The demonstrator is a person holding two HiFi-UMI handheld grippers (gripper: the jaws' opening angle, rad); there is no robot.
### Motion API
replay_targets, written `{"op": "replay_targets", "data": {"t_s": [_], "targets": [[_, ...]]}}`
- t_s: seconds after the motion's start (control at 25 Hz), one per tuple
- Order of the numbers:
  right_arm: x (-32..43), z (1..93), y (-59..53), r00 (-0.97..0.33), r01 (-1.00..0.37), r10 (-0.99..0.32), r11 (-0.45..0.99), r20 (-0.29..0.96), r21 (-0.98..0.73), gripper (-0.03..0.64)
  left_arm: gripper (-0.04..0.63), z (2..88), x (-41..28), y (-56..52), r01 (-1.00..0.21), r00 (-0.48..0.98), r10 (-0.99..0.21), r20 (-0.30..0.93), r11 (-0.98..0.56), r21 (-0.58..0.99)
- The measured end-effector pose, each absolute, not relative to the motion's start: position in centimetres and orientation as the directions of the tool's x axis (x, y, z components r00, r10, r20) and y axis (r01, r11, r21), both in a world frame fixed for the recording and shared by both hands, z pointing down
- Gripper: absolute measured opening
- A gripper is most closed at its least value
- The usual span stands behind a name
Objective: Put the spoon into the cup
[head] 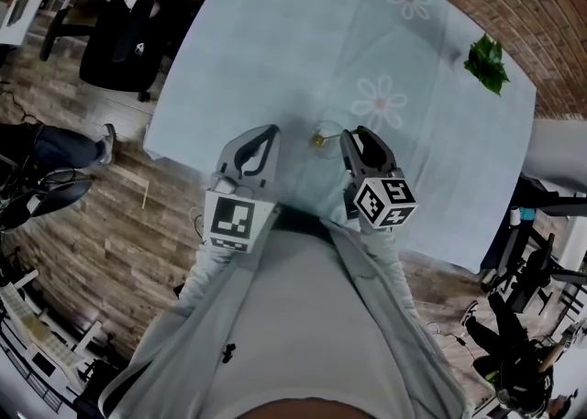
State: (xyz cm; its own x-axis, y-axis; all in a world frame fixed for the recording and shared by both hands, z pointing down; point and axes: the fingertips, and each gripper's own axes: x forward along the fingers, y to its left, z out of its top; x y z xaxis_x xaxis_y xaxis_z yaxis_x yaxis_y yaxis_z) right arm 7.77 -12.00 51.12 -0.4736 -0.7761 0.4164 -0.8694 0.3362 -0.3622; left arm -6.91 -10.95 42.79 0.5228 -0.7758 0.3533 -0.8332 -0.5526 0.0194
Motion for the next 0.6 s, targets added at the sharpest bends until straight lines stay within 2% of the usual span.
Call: {"op": "replay_targets", "data": {"t_s": [0.6], "targets": [[10.0,46.9,-12.1,-0.425,-0.889,-0.842,0.320,0.332,-0.328,0.140,0.020,40.7,-5.6,-10.7,-0.819,0.547,-0.781,0.300,-0.574,-0.003]]}}
